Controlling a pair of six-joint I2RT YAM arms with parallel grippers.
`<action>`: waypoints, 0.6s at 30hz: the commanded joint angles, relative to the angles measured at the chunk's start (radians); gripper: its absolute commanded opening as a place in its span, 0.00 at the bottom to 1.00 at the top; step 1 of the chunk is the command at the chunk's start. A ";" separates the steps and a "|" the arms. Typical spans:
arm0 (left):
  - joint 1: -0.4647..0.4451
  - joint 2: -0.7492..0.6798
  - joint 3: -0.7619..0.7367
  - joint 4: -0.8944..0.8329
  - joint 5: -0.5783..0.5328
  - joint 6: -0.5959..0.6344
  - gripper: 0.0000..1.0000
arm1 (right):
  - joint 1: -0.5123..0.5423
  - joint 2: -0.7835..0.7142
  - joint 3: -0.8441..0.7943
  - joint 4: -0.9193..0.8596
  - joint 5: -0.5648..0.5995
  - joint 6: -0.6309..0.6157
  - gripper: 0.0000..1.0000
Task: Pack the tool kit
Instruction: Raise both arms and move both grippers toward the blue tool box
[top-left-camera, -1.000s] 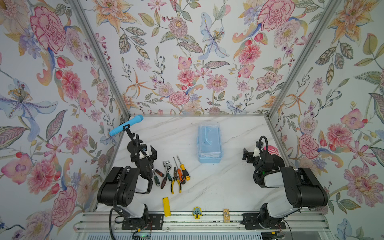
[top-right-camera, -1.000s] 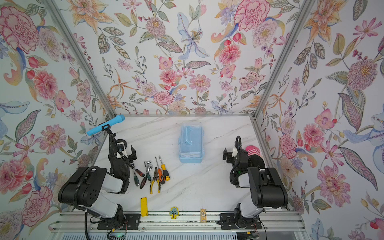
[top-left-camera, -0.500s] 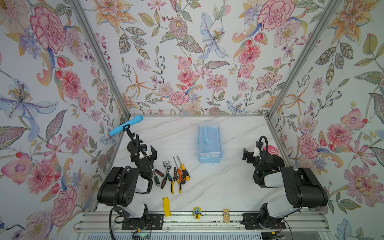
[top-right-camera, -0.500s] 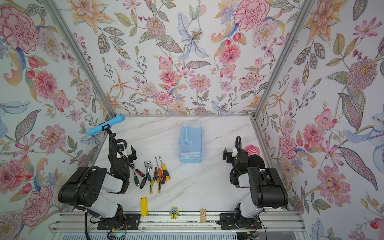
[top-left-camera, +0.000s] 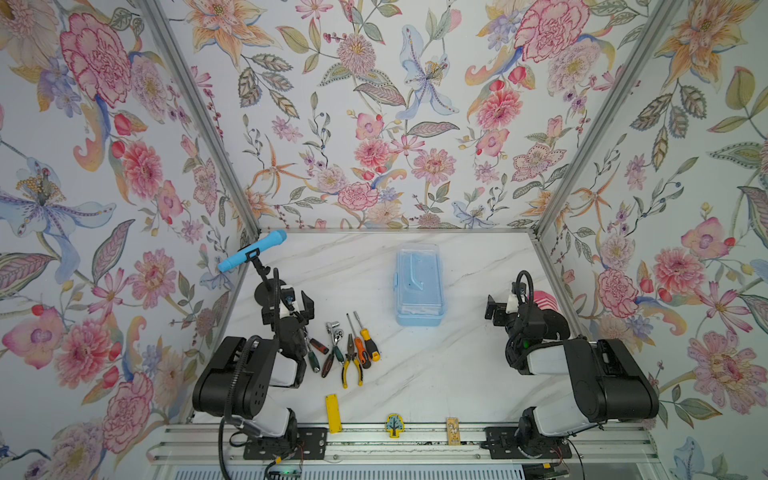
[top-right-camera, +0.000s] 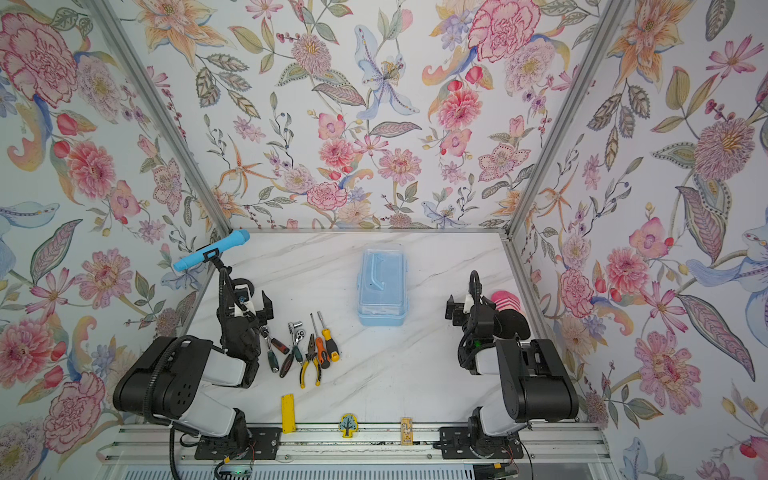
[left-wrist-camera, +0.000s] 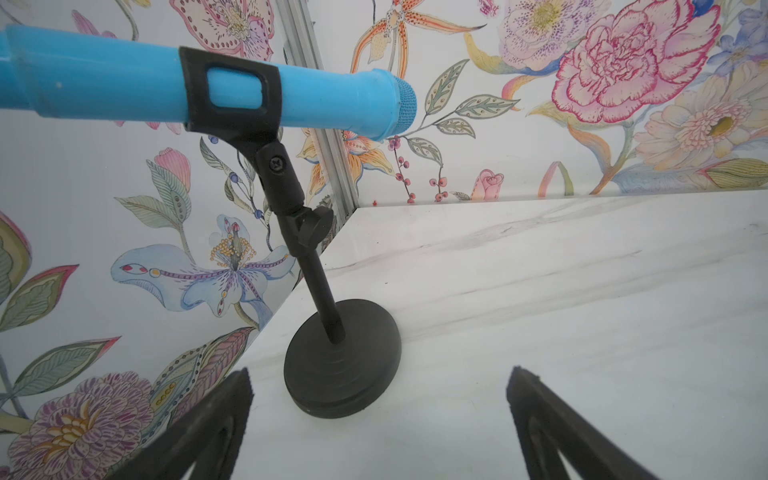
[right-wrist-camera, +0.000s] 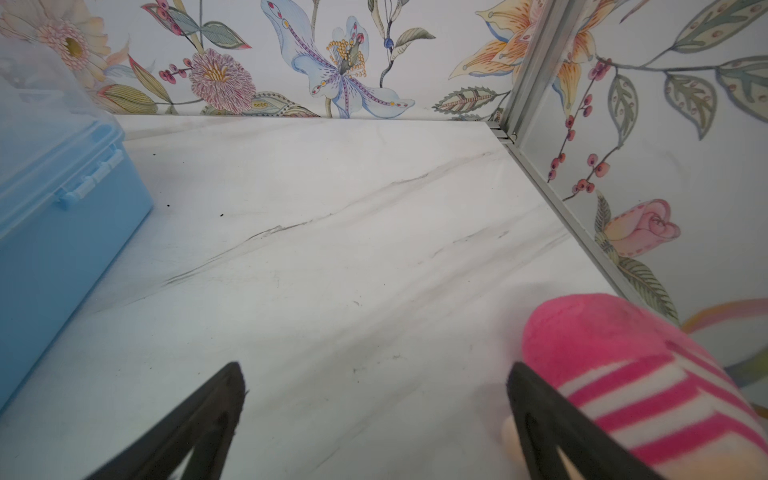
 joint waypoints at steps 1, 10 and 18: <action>-0.063 -0.159 0.066 -0.166 -0.108 0.067 0.99 | 0.037 -0.152 0.120 -0.254 0.233 0.052 0.99; -0.085 -0.323 0.421 -0.913 0.121 -0.362 0.99 | 0.142 -0.383 0.512 -0.982 -0.016 0.422 0.99; -0.173 -0.289 0.458 -0.983 0.530 -0.544 0.93 | 0.413 -0.269 0.696 -1.209 -0.226 0.514 0.87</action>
